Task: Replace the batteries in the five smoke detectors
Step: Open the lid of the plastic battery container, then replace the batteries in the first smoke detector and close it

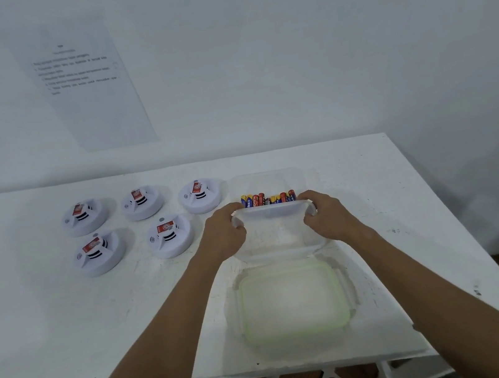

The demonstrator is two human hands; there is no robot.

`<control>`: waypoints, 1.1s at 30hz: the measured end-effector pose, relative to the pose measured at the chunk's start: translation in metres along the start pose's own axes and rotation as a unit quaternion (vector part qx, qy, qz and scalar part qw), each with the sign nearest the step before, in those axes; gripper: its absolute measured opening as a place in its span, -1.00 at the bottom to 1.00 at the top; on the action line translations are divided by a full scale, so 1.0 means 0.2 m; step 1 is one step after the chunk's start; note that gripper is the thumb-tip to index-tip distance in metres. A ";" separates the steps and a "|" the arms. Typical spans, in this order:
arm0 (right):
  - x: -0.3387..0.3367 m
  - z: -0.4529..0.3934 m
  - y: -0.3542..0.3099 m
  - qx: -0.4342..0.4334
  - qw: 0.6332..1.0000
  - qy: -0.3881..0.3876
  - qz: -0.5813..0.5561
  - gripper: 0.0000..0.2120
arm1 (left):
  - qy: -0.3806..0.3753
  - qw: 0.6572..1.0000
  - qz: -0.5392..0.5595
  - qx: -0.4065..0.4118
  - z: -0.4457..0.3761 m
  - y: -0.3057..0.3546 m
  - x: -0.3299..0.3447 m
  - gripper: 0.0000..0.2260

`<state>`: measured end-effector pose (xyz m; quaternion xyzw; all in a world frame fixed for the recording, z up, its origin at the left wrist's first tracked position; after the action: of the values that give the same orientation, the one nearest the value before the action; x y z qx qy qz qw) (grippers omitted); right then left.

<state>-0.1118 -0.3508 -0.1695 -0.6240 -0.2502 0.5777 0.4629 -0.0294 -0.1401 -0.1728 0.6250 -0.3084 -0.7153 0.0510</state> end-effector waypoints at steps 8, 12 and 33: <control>0.00 0.03 0.00 0.007 1.000 -0.002 -0.020 -0.46 | -0.018 1.000 -0.004 0.001 0.01 0.01 0.00 -0.53; 0.00 0.03 0.01 0.021 0.999 -0.002 -0.037 -0.38 | -0.010 1.000 0.015 -0.005 0.02 0.02 -0.01 -0.48; 0.37 -0.02 -0.50 -0.140 0.989 -0.039 0.016 -0.41 | 0.089 0.995 -0.042 0.014 0.10 -0.16 -0.52 -0.66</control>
<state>-0.0707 -0.2441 -0.1195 -0.6634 -0.3364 0.5681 0.3522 -0.0162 -0.0577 -0.0985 0.6993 -0.2856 -0.6541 0.0395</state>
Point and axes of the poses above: each hand's wrist, its own z-axis away from the middle knuckle, its own x-axis out of the palm, y = z × x, the point moved 2 cm from there along -z, towards the middle knuckle, and after that the axes turned 14 degrees about -z, right-handed, at the moved point
